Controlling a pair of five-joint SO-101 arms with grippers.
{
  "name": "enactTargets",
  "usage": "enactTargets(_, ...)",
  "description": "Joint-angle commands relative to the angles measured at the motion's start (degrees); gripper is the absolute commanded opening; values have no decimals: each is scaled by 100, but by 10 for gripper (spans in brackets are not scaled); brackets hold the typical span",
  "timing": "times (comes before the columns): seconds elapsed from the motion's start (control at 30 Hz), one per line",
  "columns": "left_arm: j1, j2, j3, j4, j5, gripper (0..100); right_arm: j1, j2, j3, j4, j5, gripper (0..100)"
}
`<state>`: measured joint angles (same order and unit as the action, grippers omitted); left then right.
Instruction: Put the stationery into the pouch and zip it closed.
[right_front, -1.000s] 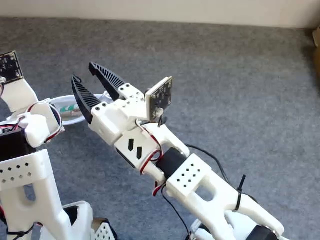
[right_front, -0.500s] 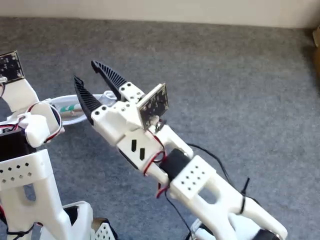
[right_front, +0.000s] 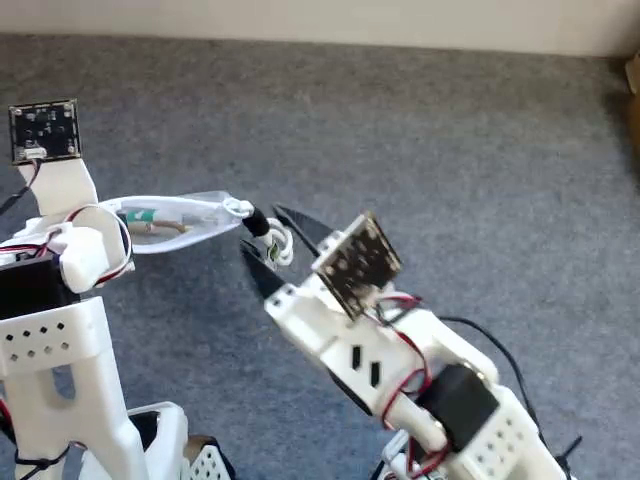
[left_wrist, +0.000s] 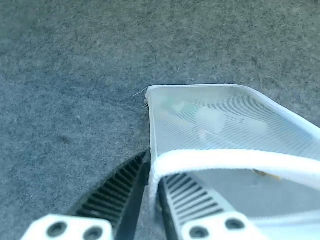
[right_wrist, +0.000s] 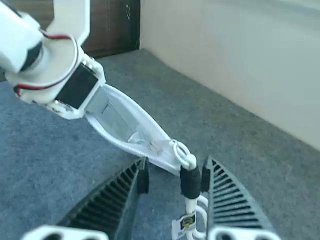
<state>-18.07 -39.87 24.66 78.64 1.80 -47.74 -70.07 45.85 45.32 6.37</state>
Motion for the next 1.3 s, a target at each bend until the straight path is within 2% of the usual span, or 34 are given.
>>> enactTargets(0.0,189,-22,57,-53,-53,5,84,-365,426,127,88,166)
enactTargets(0.1,215,-22,163,-35,-53,5,84,-409,1130,-382,88,166)
enactTargets(0.37,224,-22,418,-62,-26,5,84,-400,2826,-2545,97,166)
enactTargets(0.67,224,-22,418,-62,-26,5,119,-268,2967,-3090,97,166)
enactTargets(0.97,224,-22,426,-62,-18,5,479,1218,2914,-4198,97,166)
enactTargets(1.27,224,-22,435,-62,-18,5,479,1341,2668,-4295,105,166)
